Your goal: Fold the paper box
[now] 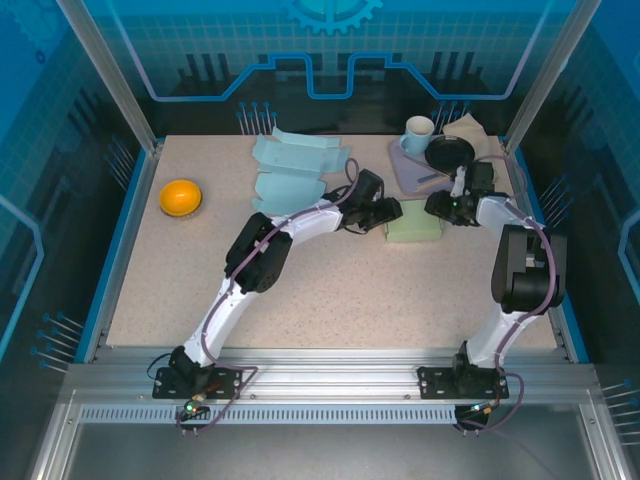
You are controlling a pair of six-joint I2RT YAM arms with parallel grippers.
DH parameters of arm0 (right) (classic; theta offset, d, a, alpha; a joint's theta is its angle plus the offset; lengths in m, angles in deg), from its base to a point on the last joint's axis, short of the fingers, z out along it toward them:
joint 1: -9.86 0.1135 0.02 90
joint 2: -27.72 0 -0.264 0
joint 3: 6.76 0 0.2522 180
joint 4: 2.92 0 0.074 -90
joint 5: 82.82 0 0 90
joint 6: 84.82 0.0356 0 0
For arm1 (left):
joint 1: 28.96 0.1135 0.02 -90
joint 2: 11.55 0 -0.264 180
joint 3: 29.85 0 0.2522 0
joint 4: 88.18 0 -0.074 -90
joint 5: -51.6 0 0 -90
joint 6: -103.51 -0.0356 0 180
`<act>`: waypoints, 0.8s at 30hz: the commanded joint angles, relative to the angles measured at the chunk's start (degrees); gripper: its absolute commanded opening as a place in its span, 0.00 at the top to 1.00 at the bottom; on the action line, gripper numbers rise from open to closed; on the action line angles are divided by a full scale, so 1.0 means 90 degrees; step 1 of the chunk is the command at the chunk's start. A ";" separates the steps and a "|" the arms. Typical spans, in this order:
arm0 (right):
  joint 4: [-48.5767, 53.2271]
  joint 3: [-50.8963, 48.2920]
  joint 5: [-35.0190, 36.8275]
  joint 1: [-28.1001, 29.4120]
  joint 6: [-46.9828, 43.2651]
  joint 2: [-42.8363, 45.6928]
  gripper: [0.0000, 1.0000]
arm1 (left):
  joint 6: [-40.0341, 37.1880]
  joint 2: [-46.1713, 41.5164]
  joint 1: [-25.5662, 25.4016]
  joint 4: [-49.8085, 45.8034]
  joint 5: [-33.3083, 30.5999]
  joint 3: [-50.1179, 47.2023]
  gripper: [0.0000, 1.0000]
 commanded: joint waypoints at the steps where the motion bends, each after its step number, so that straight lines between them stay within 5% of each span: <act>1: 0.0592 0.0446 0.0346 0.0044 -0.0119 0.0401 0.46 | -0.0831 -0.1043 0.0488 -0.0672 0.0122 -0.0362 0.32; 6: 0.1125 0.0303 0.0822 0.0191 -0.0164 0.1160 0.42 | -0.2254 -0.2187 0.1375 -0.1438 -0.0576 -0.1287 0.27; 10: 0.1243 0.0229 0.1145 0.0801 -0.0326 0.1453 0.43 | -0.3158 -0.2194 0.1884 -0.1564 -0.0580 -0.1612 0.28; 19: 0.1296 0.0240 0.1052 0.1747 -0.0170 0.1556 0.43 | -0.4699 -0.2237 0.1549 -0.1556 -0.1396 -0.2158 0.28; 24: 0.1323 0.0152 0.0938 0.1916 -0.0155 0.1712 0.43 | -0.4780 -0.1978 0.1366 -0.1577 -0.2336 -0.2350 0.34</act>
